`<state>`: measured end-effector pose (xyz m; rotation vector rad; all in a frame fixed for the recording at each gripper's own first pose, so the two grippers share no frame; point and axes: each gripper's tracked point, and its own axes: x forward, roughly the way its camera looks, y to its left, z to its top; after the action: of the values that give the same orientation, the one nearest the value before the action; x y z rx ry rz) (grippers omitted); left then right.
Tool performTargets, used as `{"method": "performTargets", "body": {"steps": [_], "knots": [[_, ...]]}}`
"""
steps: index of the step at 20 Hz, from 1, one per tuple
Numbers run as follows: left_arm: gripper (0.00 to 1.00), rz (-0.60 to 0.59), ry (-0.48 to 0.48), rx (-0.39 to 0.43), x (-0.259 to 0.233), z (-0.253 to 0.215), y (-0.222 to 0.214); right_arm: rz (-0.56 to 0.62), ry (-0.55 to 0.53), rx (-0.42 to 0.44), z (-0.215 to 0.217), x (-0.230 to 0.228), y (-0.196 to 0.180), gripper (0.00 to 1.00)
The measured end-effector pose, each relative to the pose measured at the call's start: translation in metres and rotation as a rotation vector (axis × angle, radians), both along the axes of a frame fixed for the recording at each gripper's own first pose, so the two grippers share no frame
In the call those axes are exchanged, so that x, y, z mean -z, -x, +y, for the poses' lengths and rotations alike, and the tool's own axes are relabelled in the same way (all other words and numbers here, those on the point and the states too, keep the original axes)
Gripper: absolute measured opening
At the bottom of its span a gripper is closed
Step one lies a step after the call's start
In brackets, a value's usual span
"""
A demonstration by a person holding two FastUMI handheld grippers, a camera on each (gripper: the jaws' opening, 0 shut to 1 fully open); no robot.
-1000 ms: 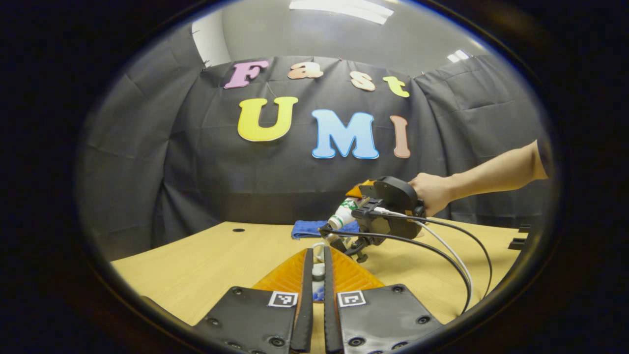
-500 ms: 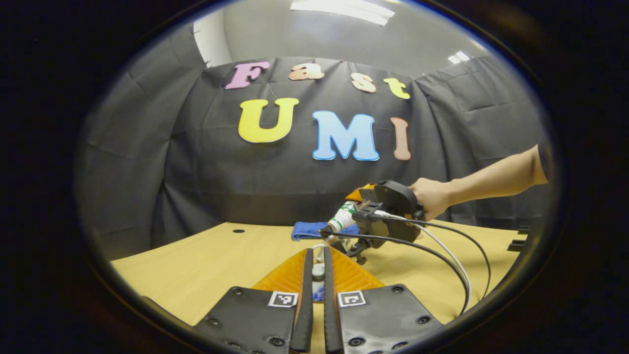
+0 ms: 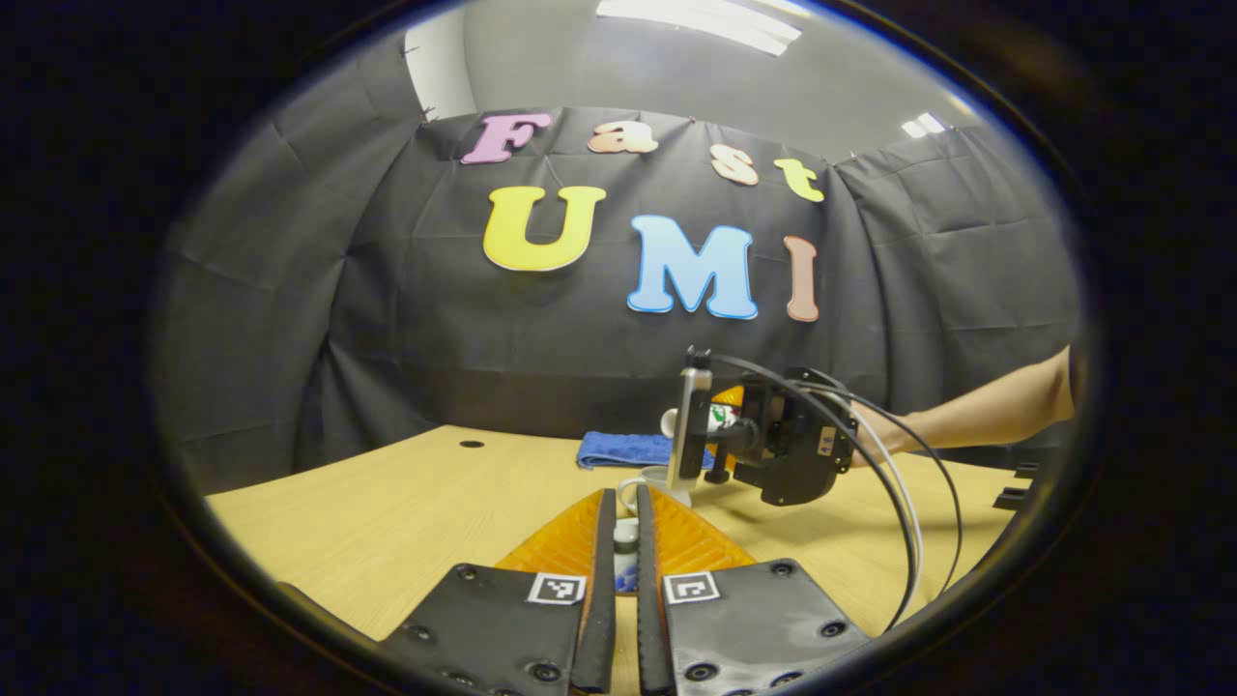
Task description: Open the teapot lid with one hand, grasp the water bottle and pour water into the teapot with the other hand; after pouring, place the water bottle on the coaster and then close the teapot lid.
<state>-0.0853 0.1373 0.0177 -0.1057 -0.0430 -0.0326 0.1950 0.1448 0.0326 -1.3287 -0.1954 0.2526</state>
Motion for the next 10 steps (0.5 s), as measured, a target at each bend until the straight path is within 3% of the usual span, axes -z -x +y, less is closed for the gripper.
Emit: {"method": "performTargets", "body": {"steps": [4,10], "knots": [[0.19,-0.012,0.006,-0.003,-0.007,-0.001,-0.012,0.132,-0.34,0.008,-0.027,-0.015,0.022,0.72],[0.2,-0.05,0.025,0.051,-0.038,-0.023,-0.045,0.312,-0.792,-0.008,-0.073,-0.031,0.091,0.71]]}}
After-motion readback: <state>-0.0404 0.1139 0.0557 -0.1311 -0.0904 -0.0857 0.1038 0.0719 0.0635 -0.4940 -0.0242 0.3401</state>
